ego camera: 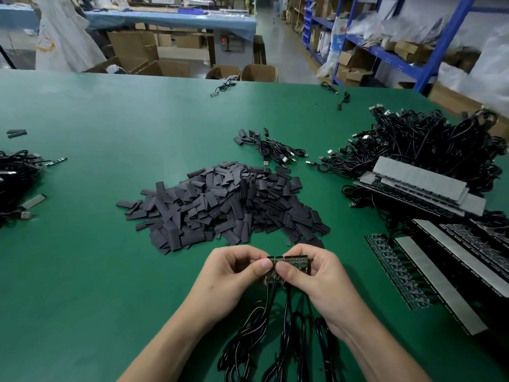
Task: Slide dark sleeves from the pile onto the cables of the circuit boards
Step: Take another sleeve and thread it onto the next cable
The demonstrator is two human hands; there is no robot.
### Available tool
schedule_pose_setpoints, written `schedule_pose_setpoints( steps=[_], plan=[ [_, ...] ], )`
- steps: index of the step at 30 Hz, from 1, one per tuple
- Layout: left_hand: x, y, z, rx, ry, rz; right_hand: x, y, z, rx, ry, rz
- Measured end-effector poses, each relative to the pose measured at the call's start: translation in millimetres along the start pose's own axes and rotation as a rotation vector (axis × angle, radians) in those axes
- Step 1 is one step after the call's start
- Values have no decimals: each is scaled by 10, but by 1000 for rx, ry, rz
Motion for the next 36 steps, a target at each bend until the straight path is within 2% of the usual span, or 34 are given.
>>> schedule_pose_setpoints(
  steps=[9, 12, 14, 16, 18, 22, 24, 26, 28, 31, 33, 36],
  plan=[
    [8, 9, -60, 107, 207, 49, -82, -45, 75, -59, -167, -62],
    [73, -13, 32, 44, 182, 77, 101, -82, 11, -11, 71, 8],
    [126, -10, 114, -19, 187, 90, 265, -84, -144, 148, 373, 124],
    [152, 3, 188, -82, 203, 93, 261, -7, -349, 353, 556, 189],
    [156, 5, 226, -133, 191, 107, 109, 73, -425, 442, 563, 141],
    [165, -6, 216, -141, 144, 135, -217, 107, -268, 319, 446, -45],
    [207, 1, 244, -164, 28, 152, -284, 100, -234, 251, 294, -108],
    [354, 3, 311, -240, -204, 247, -212, 90, -240, 150, 60, -128],
    [585, 21, 382, -308, -463, 419, -102, 97, -250, 31, -215, -184],
    [1048, 83, 367, -217, -794, 698, 46, 114, -344, -34, -511, -288],
    [1351, 129, 286, -95, -924, 811, 110, 86, -348, -28, -496, -288],
    [1589, 143, 153, 55, -987, 834, 96, 42, -163, -58, -211, -224]
  ],
)
Point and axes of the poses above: each hand's wrist, its own y-axis away from the middle knuckle, its own x-axis out of the back of the hand, z = x × y, the point moved 10 cm from there along -y, towards the middle knuckle, and after that the axes turned 5 degrees about z, right-handed, at the moved point
